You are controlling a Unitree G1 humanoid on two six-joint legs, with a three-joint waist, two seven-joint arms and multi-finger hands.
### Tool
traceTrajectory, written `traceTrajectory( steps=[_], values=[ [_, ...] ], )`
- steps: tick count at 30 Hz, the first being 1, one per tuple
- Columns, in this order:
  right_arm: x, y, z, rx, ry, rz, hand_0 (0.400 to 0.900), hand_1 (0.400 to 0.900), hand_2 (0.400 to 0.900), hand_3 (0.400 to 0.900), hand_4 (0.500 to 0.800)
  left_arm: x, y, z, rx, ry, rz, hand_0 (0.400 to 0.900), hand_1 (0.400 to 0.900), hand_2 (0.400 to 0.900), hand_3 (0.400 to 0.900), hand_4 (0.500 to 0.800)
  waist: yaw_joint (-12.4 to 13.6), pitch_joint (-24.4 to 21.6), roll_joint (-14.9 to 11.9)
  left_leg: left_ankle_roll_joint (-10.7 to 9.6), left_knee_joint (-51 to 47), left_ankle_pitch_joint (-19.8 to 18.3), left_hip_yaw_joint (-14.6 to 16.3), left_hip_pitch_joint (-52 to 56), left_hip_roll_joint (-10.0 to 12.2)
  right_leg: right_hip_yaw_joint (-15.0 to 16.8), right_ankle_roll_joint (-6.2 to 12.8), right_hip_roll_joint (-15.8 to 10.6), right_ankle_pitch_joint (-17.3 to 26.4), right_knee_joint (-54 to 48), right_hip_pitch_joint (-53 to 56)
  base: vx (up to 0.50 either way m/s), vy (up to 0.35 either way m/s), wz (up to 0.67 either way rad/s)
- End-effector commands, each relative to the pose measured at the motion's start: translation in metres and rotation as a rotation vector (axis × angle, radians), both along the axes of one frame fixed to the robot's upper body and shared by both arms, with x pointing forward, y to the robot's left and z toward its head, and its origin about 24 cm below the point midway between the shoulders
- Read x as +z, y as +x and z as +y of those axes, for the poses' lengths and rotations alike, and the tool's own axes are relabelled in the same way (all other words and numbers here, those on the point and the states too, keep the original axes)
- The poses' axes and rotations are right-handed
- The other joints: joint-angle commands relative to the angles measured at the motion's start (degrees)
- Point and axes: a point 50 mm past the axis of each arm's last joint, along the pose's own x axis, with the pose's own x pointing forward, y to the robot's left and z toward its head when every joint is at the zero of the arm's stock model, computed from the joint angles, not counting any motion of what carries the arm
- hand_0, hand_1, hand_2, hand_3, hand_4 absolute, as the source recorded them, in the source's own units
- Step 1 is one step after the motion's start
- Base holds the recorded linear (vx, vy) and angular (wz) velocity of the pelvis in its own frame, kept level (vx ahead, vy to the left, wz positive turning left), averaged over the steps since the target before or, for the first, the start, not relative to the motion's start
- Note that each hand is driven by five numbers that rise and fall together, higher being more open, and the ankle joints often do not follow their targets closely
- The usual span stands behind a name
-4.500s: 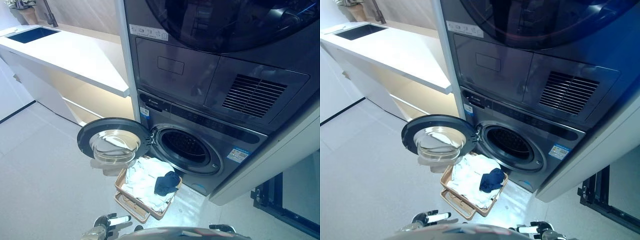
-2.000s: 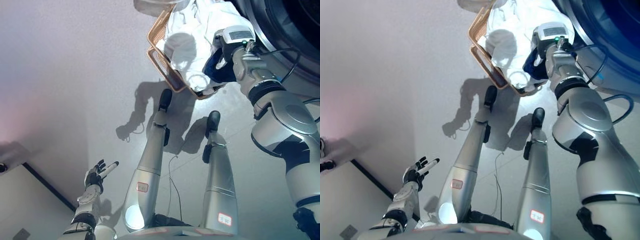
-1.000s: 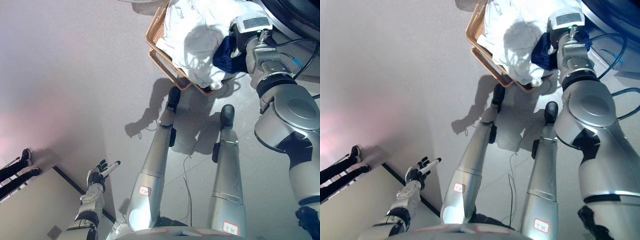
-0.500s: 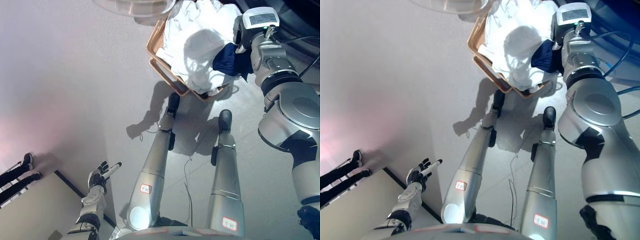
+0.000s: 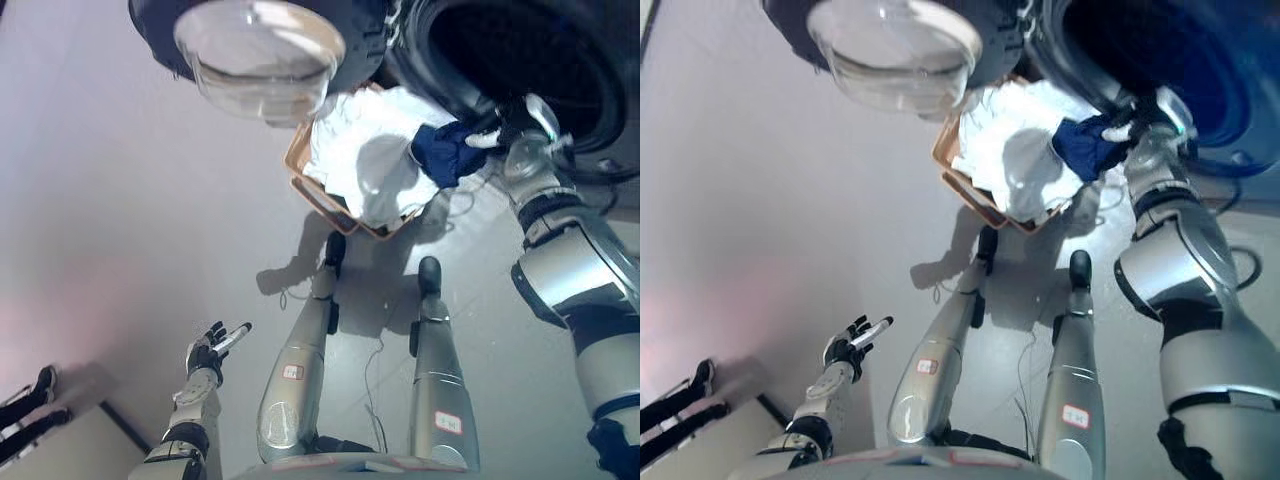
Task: Put the clothes in the basket into the washing machine.
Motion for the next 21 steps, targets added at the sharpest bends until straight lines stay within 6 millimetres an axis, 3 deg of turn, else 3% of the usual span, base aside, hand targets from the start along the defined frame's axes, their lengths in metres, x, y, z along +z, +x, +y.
traceTrajectory(
  steps=[1,3,5,6,7,8,9,10,11,15,21],
  values=[
    [0.002,0.010,0.030,0.019,0.450,-0.262,0.400,0.400,0.400,0.400,0.500,0.004,-0.009,0.040,0.089,0.089,0.050,0.900,0.900,0.900,0.900,0.800,-1.6,2.7,1.4,0.5,-4.5,-1.4,1.9,3.7,0.5,-2.7,-2.49,-0.1,6.6,-8.0,12.1,0.07,-0.026,-0.03],
    [-0.035,0.006,0.050,0.025,0.705,-0.272,0.400,0.400,0.400,0.400,0.500,0.004,-0.010,0.041,0.081,0.096,0.060,0.900,0.900,0.900,0.900,0.800,-2.1,2.7,0.9,0.7,-5.5,-1.4,2.5,7.4,0.2,-3.0,-3.17,0.0,6.4,-9.6,15.7,0.07,-0.009,-0.06],
    [-0.058,0.002,0.068,0.038,0.829,-0.251,0.400,0.400,0.400,0.400,0.500,0.004,-0.011,0.044,0.086,0.096,0.076,0.900,0.900,0.900,0.900,0.800,-2.3,1.9,0.6,0.9,-6.0,-1.6,2.8,10.1,-0.2,-3.3,-3.58,0.1,6.2,-10.9,18.5,0.09,0.003,-0.03],
    [-0.059,-0.002,0.053,0.008,0.863,-0.286,0.400,0.400,0.400,0.400,0.500,0.010,-0.028,0.066,0.100,0.165,0.062,0.900,0.900,0.900,0.900,0.800,-1.2,1.4,1.1,1.0,-5.8,-1.5,2.6,10.3,-0.9,-3.7,-3.87,0.0,6.3,-11.3,19.0,0.09,-0.011,0.09],
    [-0.062,-0.004,0.056,0.021,0.896,-0.315,0.400,0.400,0.400,0.400,0.500,-0.003,-0.057,0.062,0.143,0.095,0.102,0.900,0.900,0.900,0.900,0.800,-0.3,0.3,1.7,1.3,-5.9,-1.7,2.7,10.8,-1.2,-3.6,-3.82,0.0,6.3,-12.2,19.7,0.05,-0.013,0.07],
    [-0.064,-0.005,0.059,0.009,0.959,-0.342,0.400,0.400,0.400,0.400,0.500,-0.002,-0.072,0.068,0.129,0.148,0.122,0.900,0.900,0.900,0.900,0.800,0.4,-0.3,1.8,1.4,-6.1,-2.0,2.5,11.7,-1.5,-3.8,-4.10,0.1,6.1,-12.9,20.8,0.07,-0.004,-0.01],
    [-0.074,-0.009,0.060,0.009,0.968,-0.336,0.400,0.400,0.400,0.400,0.500,0.007,-0.062,0.044,0.065,0.075,0.009,0.900,0.900,0.900,0.900,0.800,0.8,-0.7,1.9,1.6,-6.4,-2.2,2.6,12.2,-1.8,-3.9,-4.39,0.1,6.3,-13.8,21.4,0.09,0.002,-0.07],
    [-0.078,-0.009,0.069,-0.006,1.041,-0.353,0.400,0.400,0.400,0.400,0.500,-0.007,-0.080,0.049,0.121,0.118,0.110,0.900,0.900,0.900,0.900,0.800,1.0,-2.3,2.1,1.7,-6.6,-2.3,2.7,12.9,-1.7,-4.1,-4.50,0.1,6.2,-14.8,22.2,0.11,0.011,-0.03],
    [-0.083,-0.009,0.077,-0.015,1.108,-0.352,0.400,0.400,0.400,0.400,0.500,-0.016,-0.083,0.042,0.092,0.103,0.174,0.900,0.900,0.900,0.900,0.800,1.3,-3.2,2.1,1.8,-7.3,-2.4,2.8,13.4,-1.9,-4.2,-4.59,0.2,6.1,-15.5,22.9,0.13,0.042,-0.03],
    [-0.064,-0.005,0.070,-0.011,1.110,-0.437,0.400,0.400,0.400,0.400,0.500,-0.018,-0.080,0.037,0.094,0.084,0.183,0.900,0.900,0.900,0.900,0.800,2.3,-6.7,3.4,2.1,-9.3,-2.1,2.8,13.7,-2.5,-4.7,-4.82,0.0,6.2,-18.0,23.4,0.06,0.039,0.01],
    [-0.005,0.010,0.062,0.040,1.055,-0.577,0.400,0.400,0.400,0.400,0.500,-0.020,-0.081,0.028,0.097,0.058,0.169,0.900,0.900,0.900,0.900,0.800,3.2,-8.4,5.6,2.7,-11.6,-2.0,2.6,14.3,-2.7,-5.0,-5.04,0.1,5.4,-19.0,24.1,0.04,0.016,0.01]
  ],
)
